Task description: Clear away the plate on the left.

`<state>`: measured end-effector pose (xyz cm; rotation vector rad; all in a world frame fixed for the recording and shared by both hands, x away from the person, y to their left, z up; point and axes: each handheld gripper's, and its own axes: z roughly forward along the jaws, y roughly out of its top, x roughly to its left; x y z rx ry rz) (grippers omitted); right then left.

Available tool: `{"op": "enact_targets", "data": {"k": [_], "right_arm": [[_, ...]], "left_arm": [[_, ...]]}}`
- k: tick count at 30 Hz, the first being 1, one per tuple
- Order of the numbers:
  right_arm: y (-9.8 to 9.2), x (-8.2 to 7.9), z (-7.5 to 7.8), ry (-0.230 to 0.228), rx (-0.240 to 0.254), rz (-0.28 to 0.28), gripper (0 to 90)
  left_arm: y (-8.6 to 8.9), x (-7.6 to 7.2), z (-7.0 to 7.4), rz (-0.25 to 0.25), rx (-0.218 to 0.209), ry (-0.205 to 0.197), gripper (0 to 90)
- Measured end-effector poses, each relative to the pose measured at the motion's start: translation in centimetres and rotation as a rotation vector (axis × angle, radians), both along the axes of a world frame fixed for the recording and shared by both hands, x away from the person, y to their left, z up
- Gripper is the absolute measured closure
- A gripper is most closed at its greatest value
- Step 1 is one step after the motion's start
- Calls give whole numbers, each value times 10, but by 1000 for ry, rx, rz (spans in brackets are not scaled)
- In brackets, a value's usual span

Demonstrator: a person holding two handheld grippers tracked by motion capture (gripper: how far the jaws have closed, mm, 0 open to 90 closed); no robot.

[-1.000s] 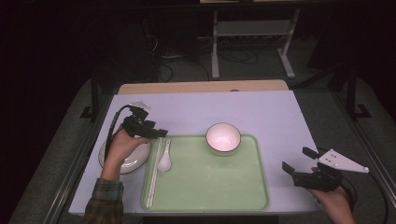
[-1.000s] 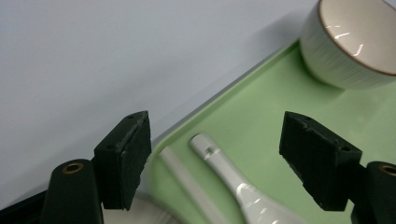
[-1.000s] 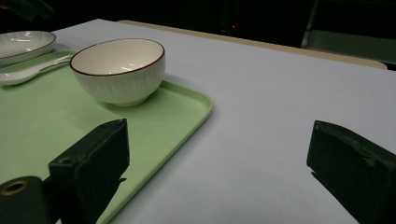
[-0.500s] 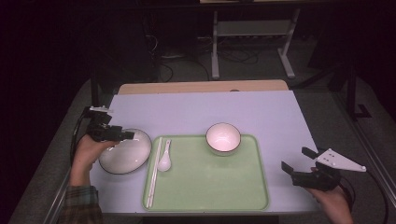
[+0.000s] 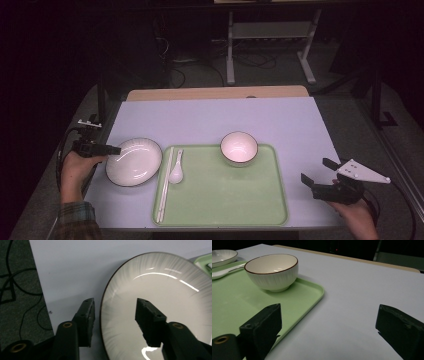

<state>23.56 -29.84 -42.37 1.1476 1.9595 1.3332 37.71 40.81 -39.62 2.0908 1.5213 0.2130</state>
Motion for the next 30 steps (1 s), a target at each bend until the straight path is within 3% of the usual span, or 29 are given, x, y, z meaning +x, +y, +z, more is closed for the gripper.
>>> {"op": "enact_targets", "data": {"k": [9,14,22,25,30], "right_arm": [[0,0,-1,4,-2,2,64],[-1,0,-1,4,-2,2,64],[0,0,-1,4,-4,1,64],[0,1,-1,6,-5,-2,64],[1,1,-1,8,-6,-1,64]], "left_arm": [[7,6,-14,-3,-40,69,702],[11,7,-18,-2,-52,83,779],[18,9,-22,-26,-112,93,788],[18,10,-22,-18,-115,102,793],[23,11,-23,3,-166,121,825]]}}
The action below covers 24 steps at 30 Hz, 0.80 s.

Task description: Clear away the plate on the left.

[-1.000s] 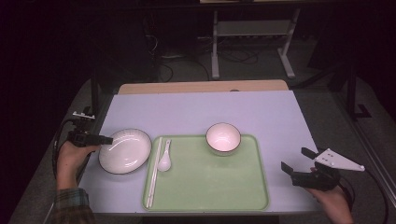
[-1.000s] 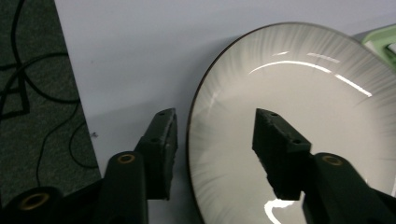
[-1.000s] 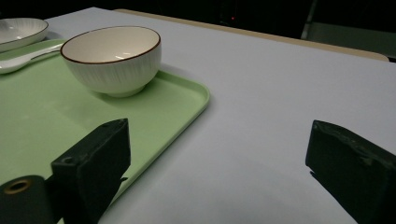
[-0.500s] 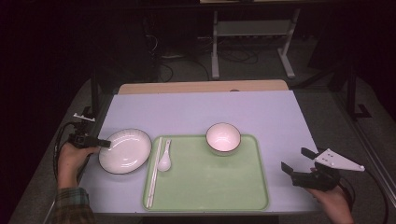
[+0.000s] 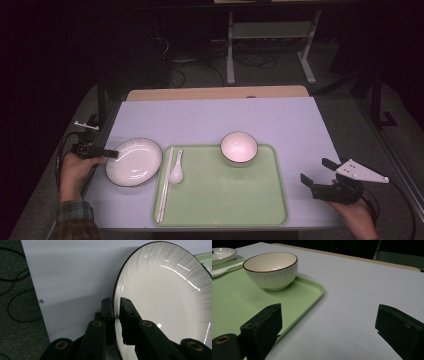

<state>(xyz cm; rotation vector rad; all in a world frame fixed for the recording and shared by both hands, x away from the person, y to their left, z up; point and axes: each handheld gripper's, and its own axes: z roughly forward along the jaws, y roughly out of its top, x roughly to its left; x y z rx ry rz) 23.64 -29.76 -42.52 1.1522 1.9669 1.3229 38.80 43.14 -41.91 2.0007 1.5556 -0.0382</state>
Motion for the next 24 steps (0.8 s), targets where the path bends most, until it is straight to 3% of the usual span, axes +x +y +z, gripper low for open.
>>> {"op": "enact_targets", "data": {"k": [4,9,15,24], "right_arm": [[0,1,0,1,2,-2,64],[1,1,0,0,2,-2,64],[0,0,1,-4,6,-8,64],[-2,1,1,-5,9,-16,64]], "left_arm": [[4,-2,3,7,-26,1,842],[8,-6,12,10,-76,-29,868],[5,-11,26,13,-32,-60,873],[-6,-9,51,5,-7,-106,865]]}}
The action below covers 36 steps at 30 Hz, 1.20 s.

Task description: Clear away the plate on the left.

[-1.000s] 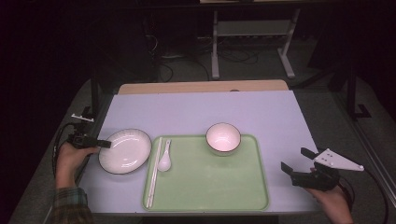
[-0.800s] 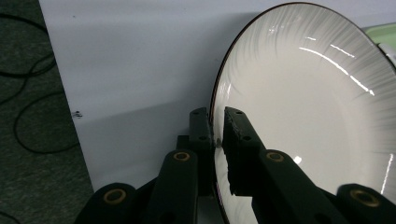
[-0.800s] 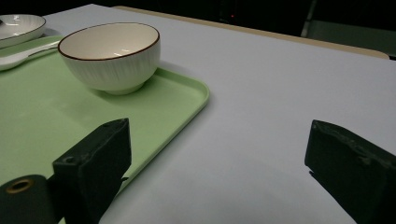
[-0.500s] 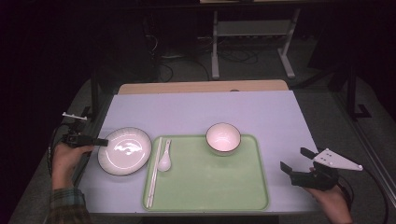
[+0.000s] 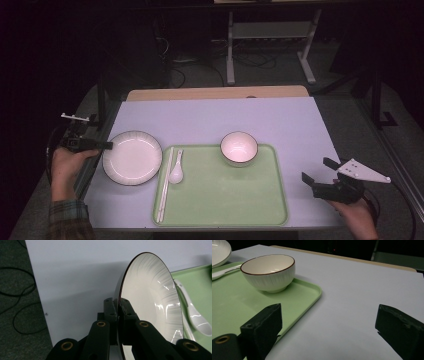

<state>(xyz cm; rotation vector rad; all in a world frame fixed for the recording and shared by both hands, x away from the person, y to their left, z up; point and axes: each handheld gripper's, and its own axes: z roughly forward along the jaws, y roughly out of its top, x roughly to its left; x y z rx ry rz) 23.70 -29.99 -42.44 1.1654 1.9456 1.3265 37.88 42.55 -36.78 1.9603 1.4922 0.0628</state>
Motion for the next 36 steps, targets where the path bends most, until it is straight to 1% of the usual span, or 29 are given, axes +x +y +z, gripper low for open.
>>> {"op": "enact_targets", "data": {"k": [3,6,7,8,10,11,12,13,14,16,19,21,29,33,36], "right_arm": [[1,0,0,-2,-3,2,64],[1,-1,1,-4,2,2,64],[1,-1,1,-4,2,3,64],[1,-1,1,-3,2,5,64],[1,-1,1,-4,3,6,64],[0,-1,1,-5,4,7,64],[0,-1,1,-8,4,7,64],[0,-2,2,-10,5,7,64],[0,-2,2,-11,6,6,64],[-1,-2,2,-10,9,4,64],[-1,-2,2,-11,8,2,64],[-1,-2,2,-11,8,2,64],[-1,-3,3,-14,7,3,64],[-1,-3,3,-16,8,2,64],[-2,-3,3,-18,10,0,64]], "left_arm": [[-8,3,14,-29,-16,-18,865],[-21,5,28,-79,-34,-35,864],[-29,6,33,-104,-43,-41,864],[-36,7,36,-123,-43,-43,864],[-49,9,39,-155,-46,-46,865],[-60,11,41,-180,-43,-42,865],[-66,12,41,-194,-40,-42,865],[-78,14,42,-222,-33,-35,864],[-84,15,42,-242,-26,-33,862],[-103,16,42,-286,-9,-24,863],[-121,18,42,-327,-3,-20,862],[-134,19,42,-354,-8,-18,862],[-164,17,39,-438,1,-4,861],[-176,17,35,-469,11,8,860],[-184,17,31,-487,4,19,859]]}}
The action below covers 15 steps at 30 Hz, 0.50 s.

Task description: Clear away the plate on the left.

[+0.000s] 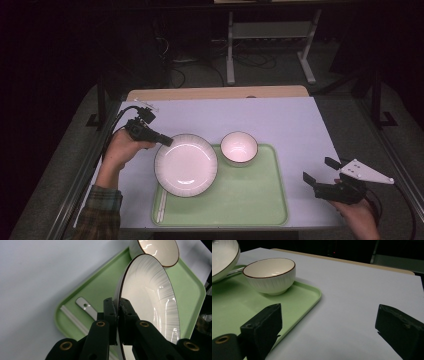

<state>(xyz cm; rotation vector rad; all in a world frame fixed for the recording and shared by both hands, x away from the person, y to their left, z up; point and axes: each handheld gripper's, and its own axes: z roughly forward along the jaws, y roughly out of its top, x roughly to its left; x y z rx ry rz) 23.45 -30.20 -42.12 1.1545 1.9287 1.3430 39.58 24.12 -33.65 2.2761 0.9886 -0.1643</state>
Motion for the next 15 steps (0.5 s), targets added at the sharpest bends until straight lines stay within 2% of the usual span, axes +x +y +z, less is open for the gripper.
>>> {"op": "enact_targets", "data": {"k": [8,15], "right_arm": [[-1,-1,0,-1,1,-3,64],[-1,-1,1,-1,-2,0,64]], "left_arm": [[-28,-5,-14,-78,15,31,858],[-49,-10,-28,-127,3,59,854]]}}
